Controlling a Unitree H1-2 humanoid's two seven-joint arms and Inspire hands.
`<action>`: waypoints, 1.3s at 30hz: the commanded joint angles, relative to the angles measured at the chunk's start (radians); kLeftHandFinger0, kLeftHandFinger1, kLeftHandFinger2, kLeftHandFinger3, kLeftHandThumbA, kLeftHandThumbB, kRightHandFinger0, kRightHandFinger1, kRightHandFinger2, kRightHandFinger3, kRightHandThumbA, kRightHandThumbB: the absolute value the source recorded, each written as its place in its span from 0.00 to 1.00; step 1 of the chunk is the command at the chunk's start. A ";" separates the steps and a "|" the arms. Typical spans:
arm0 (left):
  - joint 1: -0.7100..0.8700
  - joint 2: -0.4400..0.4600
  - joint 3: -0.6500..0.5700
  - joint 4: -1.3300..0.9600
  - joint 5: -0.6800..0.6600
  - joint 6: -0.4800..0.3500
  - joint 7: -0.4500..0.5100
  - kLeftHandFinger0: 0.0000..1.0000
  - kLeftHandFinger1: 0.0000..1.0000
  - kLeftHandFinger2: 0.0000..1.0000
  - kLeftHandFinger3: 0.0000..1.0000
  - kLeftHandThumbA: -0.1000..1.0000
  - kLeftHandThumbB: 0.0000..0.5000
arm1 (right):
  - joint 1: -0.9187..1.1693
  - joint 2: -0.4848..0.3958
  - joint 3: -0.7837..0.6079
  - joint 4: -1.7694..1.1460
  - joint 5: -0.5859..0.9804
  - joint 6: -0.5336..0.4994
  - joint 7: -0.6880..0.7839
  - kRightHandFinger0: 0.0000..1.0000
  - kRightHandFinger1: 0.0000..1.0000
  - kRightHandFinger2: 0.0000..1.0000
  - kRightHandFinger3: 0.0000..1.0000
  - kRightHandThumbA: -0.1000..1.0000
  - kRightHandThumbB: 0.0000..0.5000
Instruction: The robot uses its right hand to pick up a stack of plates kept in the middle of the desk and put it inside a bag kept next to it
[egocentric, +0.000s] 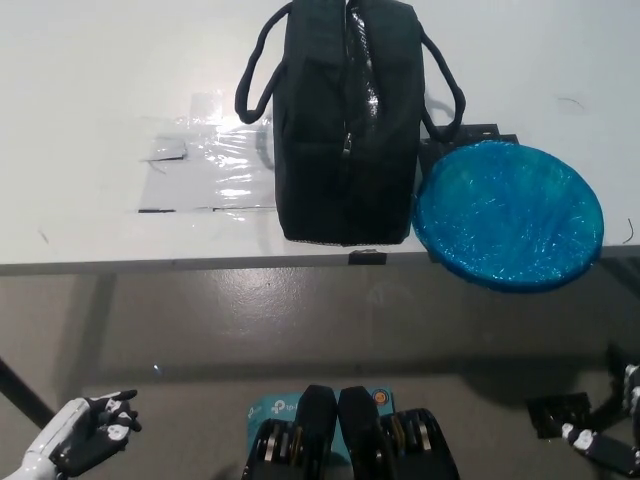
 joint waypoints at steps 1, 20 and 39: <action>-0.020 0.009 0.012 -0.025 -0.011 -0.001 -0.016 0.81 0.82 0.87 0.92 0.00 0.30 | -0.029 -0.075 0.023 -0.232 -0.412 0.039 -0.122 1.00 1.00 1.00 1.00 1.00 1.00; -0.019 0.013 0.010 -0.036 -0.005 0.012 -0.014 0.87 0.85 0.90 0.96 0.00 0.23 | -0.243 -0.150 0.147 -0.390 -0.653 0.063 0.030 1.00 1.00 1.00 1.00 0.78 1.00; -0.035 0.027 0.013 -0.020 -0.005 0.002 -0.027 0.87 0.84 0.89 0.93 0.00 0.26 | -0.325 -0.216 0.341 -0.336 -0.830 0.016 0.082 1.00 1.00 1.00 1.00 0.89 1.00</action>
